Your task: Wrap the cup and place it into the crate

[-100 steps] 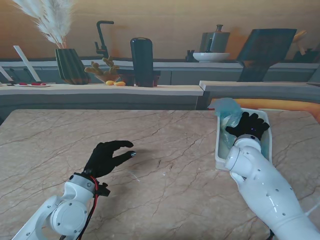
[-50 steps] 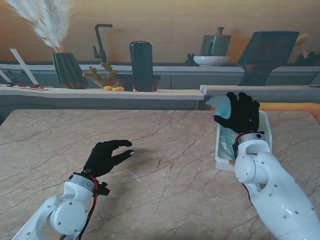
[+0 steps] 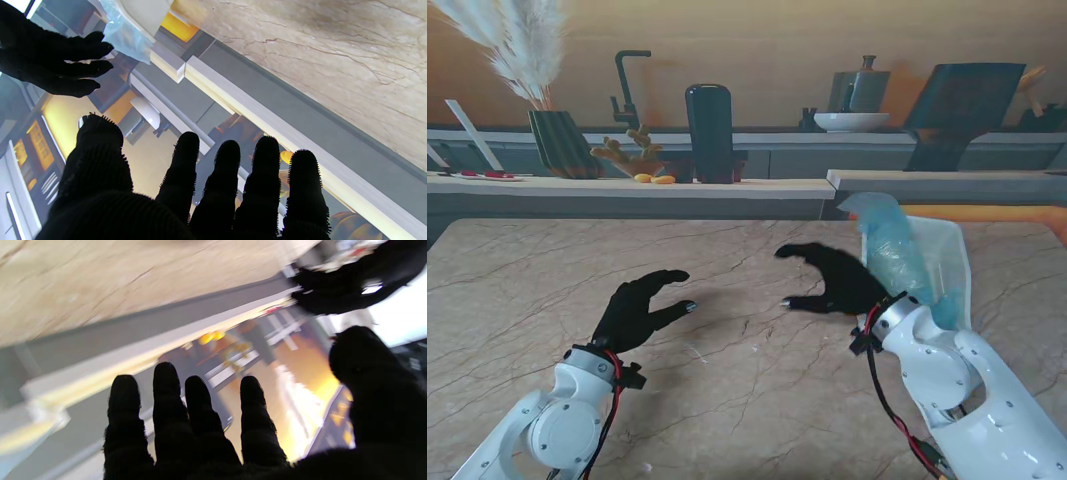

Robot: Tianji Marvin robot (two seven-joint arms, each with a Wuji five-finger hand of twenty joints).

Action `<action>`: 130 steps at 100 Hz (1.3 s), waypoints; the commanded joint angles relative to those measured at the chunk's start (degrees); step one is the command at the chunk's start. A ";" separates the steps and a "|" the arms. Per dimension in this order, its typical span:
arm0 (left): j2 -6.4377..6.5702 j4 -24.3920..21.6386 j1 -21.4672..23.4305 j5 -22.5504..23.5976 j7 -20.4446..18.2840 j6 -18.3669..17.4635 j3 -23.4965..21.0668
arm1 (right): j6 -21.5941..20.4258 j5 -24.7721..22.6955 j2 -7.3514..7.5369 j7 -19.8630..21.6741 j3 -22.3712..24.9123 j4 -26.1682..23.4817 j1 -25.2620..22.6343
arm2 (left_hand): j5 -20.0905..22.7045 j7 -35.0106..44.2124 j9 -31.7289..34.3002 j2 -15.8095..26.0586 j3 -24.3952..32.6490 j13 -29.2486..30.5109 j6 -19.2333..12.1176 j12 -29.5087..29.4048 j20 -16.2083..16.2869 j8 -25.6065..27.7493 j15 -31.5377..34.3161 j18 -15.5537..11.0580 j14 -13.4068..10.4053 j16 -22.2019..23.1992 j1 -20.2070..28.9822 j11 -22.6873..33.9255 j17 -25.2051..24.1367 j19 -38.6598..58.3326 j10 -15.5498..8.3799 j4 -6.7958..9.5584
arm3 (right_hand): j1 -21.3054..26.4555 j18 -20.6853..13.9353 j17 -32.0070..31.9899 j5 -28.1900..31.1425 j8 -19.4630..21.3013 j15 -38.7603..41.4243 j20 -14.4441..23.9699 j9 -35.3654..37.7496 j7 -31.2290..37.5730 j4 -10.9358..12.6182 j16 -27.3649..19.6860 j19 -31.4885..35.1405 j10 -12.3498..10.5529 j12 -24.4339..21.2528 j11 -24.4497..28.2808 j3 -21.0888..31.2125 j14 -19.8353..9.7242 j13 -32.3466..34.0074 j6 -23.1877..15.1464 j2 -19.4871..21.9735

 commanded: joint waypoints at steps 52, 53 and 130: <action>0.60 -2.74 5.15 -6.78 -5.61 -15.91 -5.02 | -15.85 11.55 -0.35 -3.28 -0.07 -1.94 -8.39 | -7.52 -5.89 -5.92 -9.50 1.98 -4.01 -0.31 -2.57 -3.87 -3.70 -4.37 -4.82 -1.45 -2.94 -2.84 -3.89 1.20 -10.20 -0.17 1.28 | -6.05 -0.25 0.87 -3.05 -0.44 -5.45 -0.36 -1.40 -2.62 -2.47 -0.91 -1.12 -2.95 1.57 -4.61 1.43 -1.11 -2.76 2.85 -2.34; 0.67 -2.98 5.40 -6.58 -5.84 -15.93 -5.25 | -15.93 11.35 -0.29 -3.14 0.06 -2.16 -8.64 | -7.55 -5.92 -6.00 -9.49 2.00 -4.05 -0.29 -2.61 -3.91 -3.74 -4.45 -4.80 -1.44 -2.98 -2.88 -3.95 1.17 -10.34 -0.14 1.27 | -6.33 -0.20 0.78 -3.28 -0.47 -5.53 -0.39 -1.60 -2.73 -2.50 -0.96 -1.16 -3.10 1.55 -4.67 1.40 -1.17 -2.95 2.80 -1.91; 1.59 -8.57 11.85 -0.07 -7.64 -16.75 -10.38 | -19.90 -3.29 -1.66 -14.72 1.11 -5.50 -13.31 | -3.63 -5.31 -4.42 -9.60 2.43 -2.88 -0.63 -3.09 -3.28 -3.44 -5.51 -3.12 -0.62 -3.54 -3.00 -4.66 3.03 -14.56 0.52 0.89 | -7.11 0.86 1.74 -0.74 1.70 -3.01 -0.88 1.37 -0.22 -2.34 -0.01 -0.12 -3.68 2.70 -2.07 1.67 -3.08 0.57 1.93 0.13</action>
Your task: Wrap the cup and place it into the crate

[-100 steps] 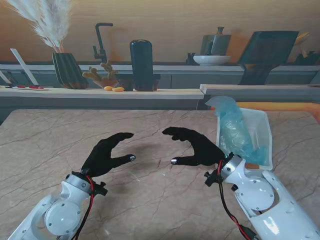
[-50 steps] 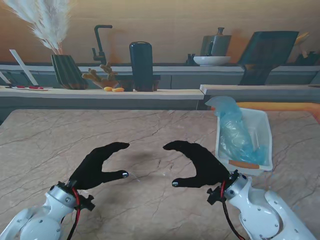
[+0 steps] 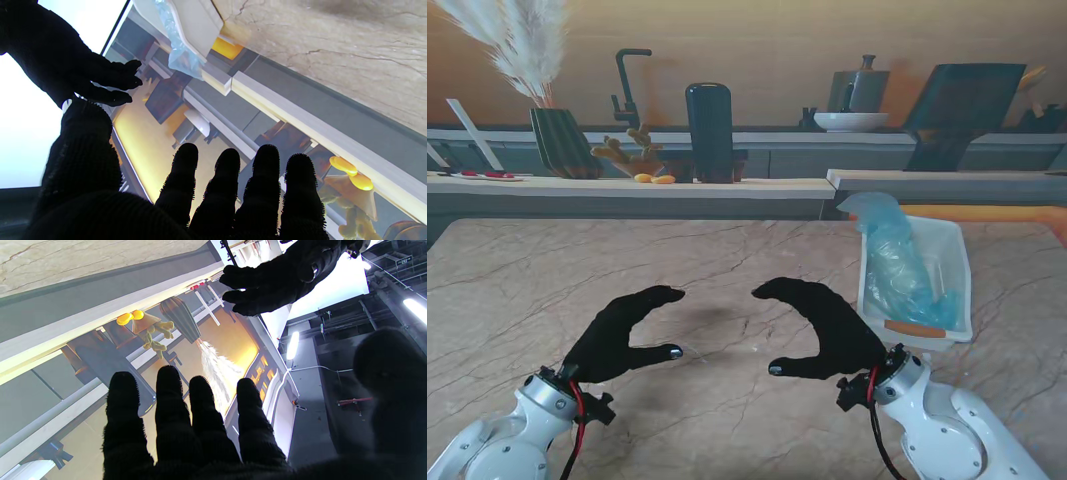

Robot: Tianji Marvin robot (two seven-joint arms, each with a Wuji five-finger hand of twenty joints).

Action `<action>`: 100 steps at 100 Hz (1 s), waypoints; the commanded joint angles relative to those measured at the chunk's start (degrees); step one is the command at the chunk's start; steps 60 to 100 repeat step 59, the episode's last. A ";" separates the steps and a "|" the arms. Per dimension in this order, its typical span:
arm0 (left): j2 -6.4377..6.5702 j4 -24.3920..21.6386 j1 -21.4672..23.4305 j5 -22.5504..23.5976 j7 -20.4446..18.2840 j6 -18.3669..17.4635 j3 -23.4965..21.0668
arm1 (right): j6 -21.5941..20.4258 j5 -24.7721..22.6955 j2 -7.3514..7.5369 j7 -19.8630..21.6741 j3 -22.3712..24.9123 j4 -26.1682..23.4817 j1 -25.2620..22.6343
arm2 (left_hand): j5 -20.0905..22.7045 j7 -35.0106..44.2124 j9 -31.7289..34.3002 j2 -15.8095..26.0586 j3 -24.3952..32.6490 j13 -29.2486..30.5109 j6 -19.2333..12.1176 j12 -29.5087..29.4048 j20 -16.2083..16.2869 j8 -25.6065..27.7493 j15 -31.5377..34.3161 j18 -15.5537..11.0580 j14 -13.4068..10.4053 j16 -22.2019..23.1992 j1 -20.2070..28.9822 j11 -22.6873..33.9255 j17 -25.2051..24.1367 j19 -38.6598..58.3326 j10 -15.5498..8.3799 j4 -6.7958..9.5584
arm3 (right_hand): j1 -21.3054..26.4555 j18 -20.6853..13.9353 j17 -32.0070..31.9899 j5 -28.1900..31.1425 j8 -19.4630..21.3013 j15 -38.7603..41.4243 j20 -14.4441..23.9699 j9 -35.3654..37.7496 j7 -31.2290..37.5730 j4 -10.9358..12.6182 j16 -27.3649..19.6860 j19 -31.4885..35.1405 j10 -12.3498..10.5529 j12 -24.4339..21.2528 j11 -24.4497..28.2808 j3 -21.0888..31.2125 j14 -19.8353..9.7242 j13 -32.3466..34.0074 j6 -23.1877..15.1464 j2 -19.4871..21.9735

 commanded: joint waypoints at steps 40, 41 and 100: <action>0.10 -0.84 0.91 1.50 0.28 -1.11 -0.31 | 3.10 3.19 -0.58 -0.05 -1.15 -0.09 0.63 | 1.20 -1.57 -0.10 -1.64 0.36 -0.21 -0.97 -1.59 0.61 0.43 -0.79 0.27 -0.48 -0.52 -0.10 -1.83 0.33 -2.04 0.52 0.89 | -1.18 0.04 0.92 1.04 0.86 1.42 -1.07 2.49 1.03 -0.98 1.11 0.39 -0.59 0.96 1.51 0.19 -1.45 2.55 -1.04 4.26; 0.09 -0.86 0.99 1.60 0.39 -1.20 -0.36 | 3.31 3.30 -0.61 -0.12 -1.19 -0.11 0.63 | 1.28 -1.54 -0.04 -1.67 0.37 -0.20 -0.98 -1.58 0.62 0.45 -0.79 0.27 -0.45 -0.52 -0.04 -1.80 0.36 -2.04 0.50 0.89 | -1.04 0.05 0.95 1.18 0.87 1.46 -1.08 2.57 1.09 -0.98 1.14 0.41 -0.53 0.97 1.55 0.18 -1.46 2.61 -1.04 4.13; -0.37 -1.24 2.49 3.99 3.67 -2.06 -1.41 | 7.60 5.75 -0.66 0.96 -1.22 -0.87 0.24 | 1.84 -1.33 0.92 -1.60 0.26 0.48 -1.13 -1.48 0.81 0.57 -0.47 0.36 -0.22 -0.37 -0.07 -1.55 0.71 -2.00 0.50 0.84 | 0.45 0.32 1.03 1.86 0.83 1.77 -1.21 2.93 1.31 -1.11 1.41 0.66 -0.01 1.14 1.99 -0.41 -1.07 2.76 -1.01 3.58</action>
